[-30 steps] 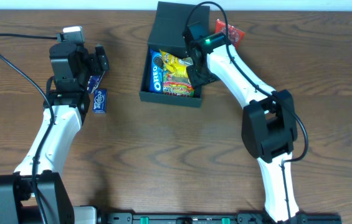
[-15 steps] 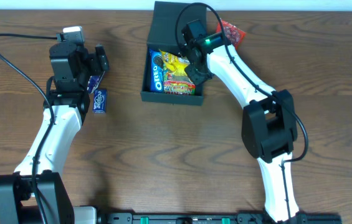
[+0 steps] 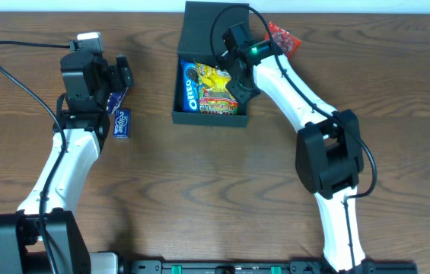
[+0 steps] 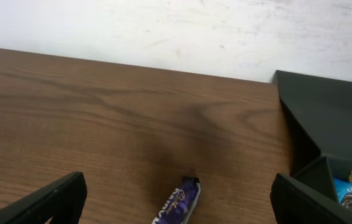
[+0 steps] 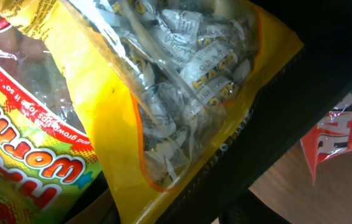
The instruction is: Pack container
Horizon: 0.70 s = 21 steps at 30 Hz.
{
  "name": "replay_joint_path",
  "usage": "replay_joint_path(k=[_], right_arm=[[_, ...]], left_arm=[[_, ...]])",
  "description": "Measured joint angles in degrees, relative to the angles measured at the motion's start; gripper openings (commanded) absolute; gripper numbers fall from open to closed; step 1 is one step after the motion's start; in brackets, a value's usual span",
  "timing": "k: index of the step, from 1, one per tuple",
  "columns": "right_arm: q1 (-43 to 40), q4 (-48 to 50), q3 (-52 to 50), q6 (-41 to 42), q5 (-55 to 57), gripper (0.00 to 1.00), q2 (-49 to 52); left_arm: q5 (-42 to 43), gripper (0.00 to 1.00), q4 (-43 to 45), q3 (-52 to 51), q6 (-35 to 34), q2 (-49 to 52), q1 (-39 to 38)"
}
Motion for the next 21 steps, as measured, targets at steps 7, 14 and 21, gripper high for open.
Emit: replay_joint_path(k=[7, 14, 21], right_arm=[[-0.2, 0.3, 0.0, -3.3, -0.1, 0.41, 0.0], [-1.4, 0.7, 0.0, -6.6, -1.4, 0.41, 0.0], [-2.8, -0.5, 0.0, -5.9, -4.4, 0.28, 0.0]], left_arm=[[0.0, 0.95, 0.0, 0.0, 0.0, 0.0, 0.0], [0.0, 0.95, 0.0, 0.0, 0.0, 0.0, 0.0], [0.0, 0.95, 0.0, 0.0, 0.0, 0.0, 0.0]])
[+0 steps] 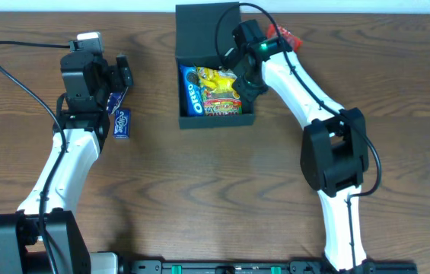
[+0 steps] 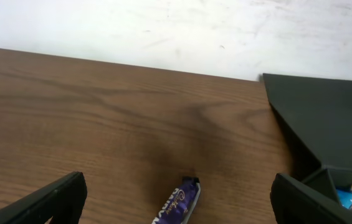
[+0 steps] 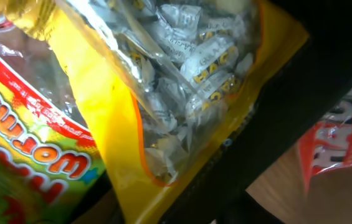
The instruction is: Pack container
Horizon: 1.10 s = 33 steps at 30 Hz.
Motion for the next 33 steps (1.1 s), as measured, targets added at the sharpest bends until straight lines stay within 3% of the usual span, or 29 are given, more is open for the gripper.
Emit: replay_joint_path(k=[7, 11, 27, 33], right_arm=[[1.2, -7.3, 0.1, 7.6, -0.5, 0.18, 0.0], [3.1, -8.2, 0.1, 12.9, -0.4, 0.02, 0.0], [4.5, -13.5, 0.1, 41.1, -3.3, 0.01, 0.0], [4.6, -14.8, 0.1, 46.9, -3.4, 0.01, 0.0]], left_arm=[[0.0, 0.95, 0.0, 0.0, 0.0, 0.0, 0.0], [0.0, 0.95, 0.0, 0.0, 0.0, 0.0, 0.0], [0.0, 0.95, 0.0, 0.0, 0.0, 0.0, 0.0], [0.0, 0.95, 0.0, 0.0, 0.0, 0.0, 0.0]])
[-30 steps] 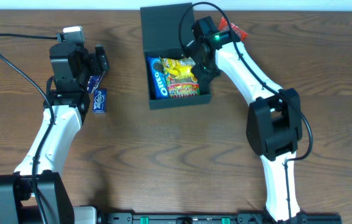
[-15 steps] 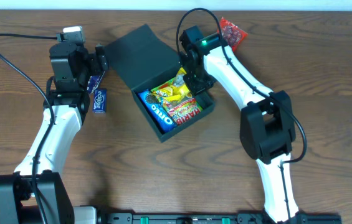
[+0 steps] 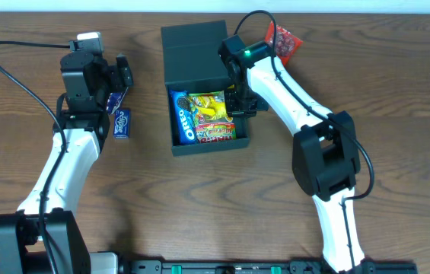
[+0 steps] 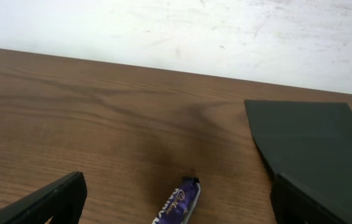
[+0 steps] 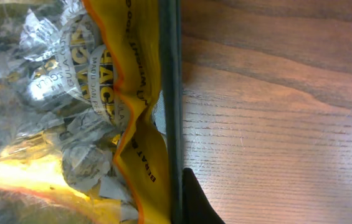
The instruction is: Pack container
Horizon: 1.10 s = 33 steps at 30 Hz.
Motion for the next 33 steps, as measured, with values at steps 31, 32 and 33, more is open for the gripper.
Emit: replay_joint_path(k=[31, 32, 33], right_arm=[[-0.4, 4.7, 1.2, 3.6, 0.3, 0.79, -5.2], [-0.5, 6.7, 1.4, 3.3, 0.8, 0.93, -6.9], [-0.7, 8.7, 1.7, 3.0, 1.5, 0.99, -8.5]], left_arm=[[0.0, 0.95, 0.0, 0.0, 0.0, 0.0, 0.0], [0.0, 0.95, 0.0, 0.0, 0.0, 0.0, 0.0], [0.0, 0.95, 0.0, 0.0, 0.0, 0.0, 0.0]])
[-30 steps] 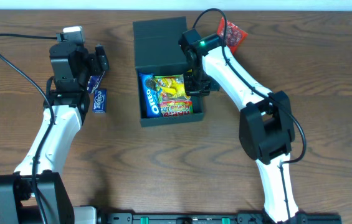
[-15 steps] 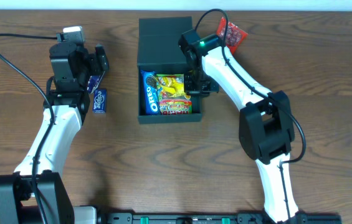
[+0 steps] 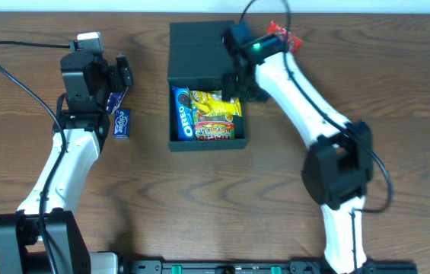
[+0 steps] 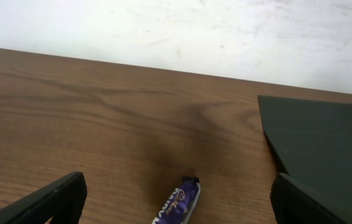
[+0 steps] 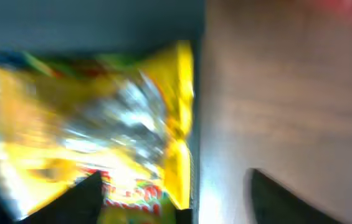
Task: Pack container
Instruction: 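Grasp the red candy bag behind the box with the right gripper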
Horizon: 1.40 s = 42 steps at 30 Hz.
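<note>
The black container (image 3: 239, 139) stands open at the back centre, lid (image 3: 199, 47) folded back. An Oreo pack (image 3: 183, 113), a yellow candy bag (image 3: 215, 103) and a gummy worms pack (image 3: 213, 132) lie inside. My right gripper (image 3: 242, 84) is open at the container's right wall; its blurred wrist view shows the gripper (image 5: 182, 205) straddling that wall beside the yellow bag (image 5: 132, 118). A purple Cadbury bar (image 3: 121, 119) lies on the table at the left. My left gripper (image 4: 179, 211) hangs open over the purple bar (image 4: 179, 202).
A red snack packet (image 3: 285, 36) lies on the table behind the right arm, near the back edge. The left wrist view shows the container's lid (image 4: 325, 143) at the right and a white wall beyond the table's back edge.
The container now sits a little farther back and squarer to the table. My right gripper has moved back along the right wall and stands open across it. The left arm is unchanged.
The container first stood against the back edge with my right gripper at its right wall. It then sat a little nearer, then clearly to the left and forward, turned slightly. It is now squared up. My left gripper stayed open over the purple bar throughout.
</note>
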{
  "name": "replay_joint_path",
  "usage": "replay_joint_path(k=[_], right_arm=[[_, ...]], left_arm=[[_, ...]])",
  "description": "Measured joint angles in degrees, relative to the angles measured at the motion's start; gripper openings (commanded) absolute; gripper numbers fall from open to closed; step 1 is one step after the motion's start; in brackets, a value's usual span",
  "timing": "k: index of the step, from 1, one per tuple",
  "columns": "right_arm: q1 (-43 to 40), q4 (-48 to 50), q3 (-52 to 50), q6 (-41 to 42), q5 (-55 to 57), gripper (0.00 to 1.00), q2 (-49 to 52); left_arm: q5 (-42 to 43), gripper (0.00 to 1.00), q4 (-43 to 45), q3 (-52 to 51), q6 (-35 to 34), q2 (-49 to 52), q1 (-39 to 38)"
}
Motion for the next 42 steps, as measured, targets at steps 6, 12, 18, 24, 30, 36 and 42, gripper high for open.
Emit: replay_joint_path(k=[6, 12, 18, 24, 30, 36, 42], right_arm=[[-2.3, 12.5, 2.2, -3.9, 3.3, 0.99, -5.6], [-6.7, 23.1, 2.2, -4.4, 7.9, 0.99, -2.7], [-11.2, 30.4, 2.2, 0.0, 9.8, 0.94, 3.4], [-13.1, 33.6, 2.2, 1.9, 10.4, 0.93, 8.5], [-13.7, 37.4, 2.2, 2.4, 10.4, 0.88, 14.5], [-13.7, 36.3, 2.2, 4.4, 10.5, 0.71, 19.6], [-13.8, 33.9, 2.4, 5.3, 11.1, 0.18, 19.2]], left_arm=[[0.0, 0.95, 0.0, 0.0, 0.0, 0.0, 0.0], [0.0, 0.95, -0.1, 0.0, 0.0, 0.0, 0.0], [0.0, 0.95, -1.3, 0.0, 0.0, 0.0, 0.0], [0.0, 0.95, -1.7, 0.0, 0.0, 0.0, 0.0], [0.0, 0.95, -1.7, 0.0, 0.0, 0.0, 0.0], [0.0, 0.95, -1.7, 0.0, 0.0, 0.0, 0.0], [0.0, 0.95, -1.7, 0.0, 0.0, 0.0, 0.0]])
